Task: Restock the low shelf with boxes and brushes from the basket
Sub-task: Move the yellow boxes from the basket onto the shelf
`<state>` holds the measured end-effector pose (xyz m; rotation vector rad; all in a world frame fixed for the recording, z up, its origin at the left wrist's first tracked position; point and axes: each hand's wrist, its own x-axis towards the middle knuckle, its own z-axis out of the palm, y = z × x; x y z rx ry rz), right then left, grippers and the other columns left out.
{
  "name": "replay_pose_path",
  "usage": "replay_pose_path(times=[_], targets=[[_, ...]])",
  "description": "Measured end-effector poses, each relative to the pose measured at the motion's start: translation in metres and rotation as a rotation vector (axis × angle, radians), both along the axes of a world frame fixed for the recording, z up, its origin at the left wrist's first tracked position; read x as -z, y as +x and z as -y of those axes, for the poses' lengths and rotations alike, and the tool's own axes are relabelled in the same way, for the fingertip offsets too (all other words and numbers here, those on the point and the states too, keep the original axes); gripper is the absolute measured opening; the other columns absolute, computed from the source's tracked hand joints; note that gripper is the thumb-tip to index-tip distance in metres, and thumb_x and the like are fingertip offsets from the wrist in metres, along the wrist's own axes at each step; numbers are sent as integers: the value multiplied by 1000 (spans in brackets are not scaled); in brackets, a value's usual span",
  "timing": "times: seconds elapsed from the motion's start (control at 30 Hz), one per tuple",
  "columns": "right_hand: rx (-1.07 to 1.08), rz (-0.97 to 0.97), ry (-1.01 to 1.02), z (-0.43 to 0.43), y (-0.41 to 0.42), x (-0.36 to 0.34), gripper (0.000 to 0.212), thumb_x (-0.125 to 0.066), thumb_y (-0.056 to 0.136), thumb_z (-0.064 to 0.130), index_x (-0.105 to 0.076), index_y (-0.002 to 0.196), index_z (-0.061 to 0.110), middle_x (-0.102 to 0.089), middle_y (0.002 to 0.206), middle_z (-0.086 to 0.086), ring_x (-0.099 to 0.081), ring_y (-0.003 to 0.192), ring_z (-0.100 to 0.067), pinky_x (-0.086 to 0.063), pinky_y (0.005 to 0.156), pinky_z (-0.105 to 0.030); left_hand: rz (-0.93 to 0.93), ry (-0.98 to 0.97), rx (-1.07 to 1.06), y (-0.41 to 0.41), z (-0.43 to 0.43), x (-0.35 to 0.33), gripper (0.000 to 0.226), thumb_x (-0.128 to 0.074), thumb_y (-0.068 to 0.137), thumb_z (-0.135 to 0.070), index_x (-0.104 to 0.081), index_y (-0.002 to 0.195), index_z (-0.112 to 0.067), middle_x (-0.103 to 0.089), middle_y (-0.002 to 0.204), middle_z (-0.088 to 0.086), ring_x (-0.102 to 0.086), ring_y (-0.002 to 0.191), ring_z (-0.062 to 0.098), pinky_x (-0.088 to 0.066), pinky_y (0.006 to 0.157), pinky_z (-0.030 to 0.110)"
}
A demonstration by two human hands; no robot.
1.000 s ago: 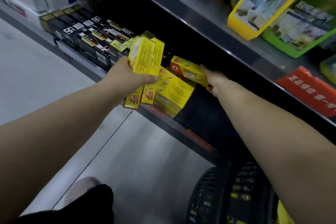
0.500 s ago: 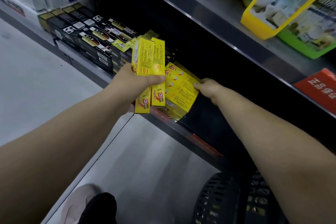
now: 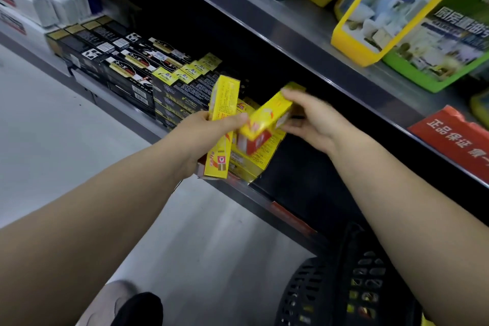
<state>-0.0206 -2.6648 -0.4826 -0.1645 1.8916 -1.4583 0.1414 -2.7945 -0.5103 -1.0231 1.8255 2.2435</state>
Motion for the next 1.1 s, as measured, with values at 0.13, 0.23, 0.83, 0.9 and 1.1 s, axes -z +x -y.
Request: replay_pose_path(times=[0.13, 0.23, 0.83, 0.9, 1.1], targets=[[363, -57, 184, -10, -34, 19, 27, -53, 89, 48, -55, 77, 25, -59, 74, 2, -57, 64, -8, -50, 49, -16, 6, 5, -89, -3, 1, 3, 37, -69, 78, -46, -59, 105, -22, -68, 101, 7, -65, 88, 26, -53, 72, 37], [400, -126, 190, -12, -51, 37, 22, -50, 93, 44, -53, 82, 25, -58, 86, 3, -58, 74, -8, -49, 53, -17, 34, 19, -74, -4, -2, 5, 46, -68, 79, -45, -55, 115, -20, -66, 103, 6, -64, 89, 26, -49, 66, 34], [-107, -347, 717, 4, -40, 82, 50, -46, 98, 30, -38, 138, 0, -48, 137, -17, -48, 123, -30, -40, 96, -31, 48, 0, -82, -12, -5, 21, 43, -71, 76, -44, -50, 104, -19, -65, 101, 5, -65, 89, 22, -54, 69, 35], [-304, -551, 797, 5, -39, 60, 63, -57, 92, 22, -26, 145, 8, -43, 140, -16, -47, 124, -29, -41, 94, -30, 65, -30, -58, -11, -5, 20, 58, -71, 75, -46, -50, 120, -16, -63, 106, 6, -63, 91, 22, -52, 66, 33], [-953, -826, 316, 17, 8, -2, 81, -80, 70, 17, -36, 131, 46, -33, 137, 3, -29, 124, -4, -27, 93, -2, 68, -204, 29, -7, -2, 15, 71, -72, 69, -51, -55, 127, -16, -63, 117, 6, -61, 102, 23, -52, 72, 30]])
